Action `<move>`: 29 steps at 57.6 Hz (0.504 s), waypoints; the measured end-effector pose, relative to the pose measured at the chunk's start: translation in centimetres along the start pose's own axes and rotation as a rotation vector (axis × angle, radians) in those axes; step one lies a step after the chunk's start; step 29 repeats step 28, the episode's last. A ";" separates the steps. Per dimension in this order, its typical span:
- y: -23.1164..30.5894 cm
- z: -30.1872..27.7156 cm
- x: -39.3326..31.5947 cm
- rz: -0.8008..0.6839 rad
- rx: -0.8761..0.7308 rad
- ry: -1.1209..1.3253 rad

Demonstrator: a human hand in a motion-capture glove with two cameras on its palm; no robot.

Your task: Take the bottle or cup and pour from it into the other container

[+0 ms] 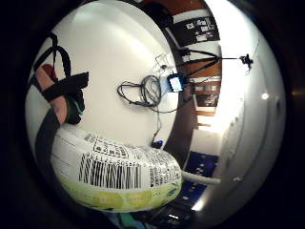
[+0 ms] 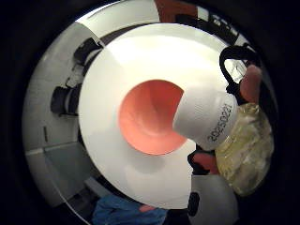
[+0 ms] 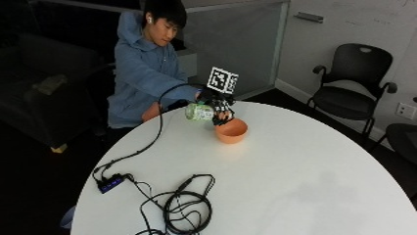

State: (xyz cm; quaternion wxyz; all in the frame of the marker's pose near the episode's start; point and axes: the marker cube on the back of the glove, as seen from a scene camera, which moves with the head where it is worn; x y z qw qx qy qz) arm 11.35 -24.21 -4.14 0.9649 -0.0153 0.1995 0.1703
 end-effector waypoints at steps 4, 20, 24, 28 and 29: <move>-0.4 -0.1 -0.8 -0.014 -0.025 0.086; -1.3 0.0 -3.1 -0.049 -0.081 0.281; -1.7 0.0 -2.5 -0.029 -0.080 0.270; -1.6 0.1 -2.7 -0.013 -0.080 0.262; -1.6 0.1 -2.7 -0.013 -0.080 0.262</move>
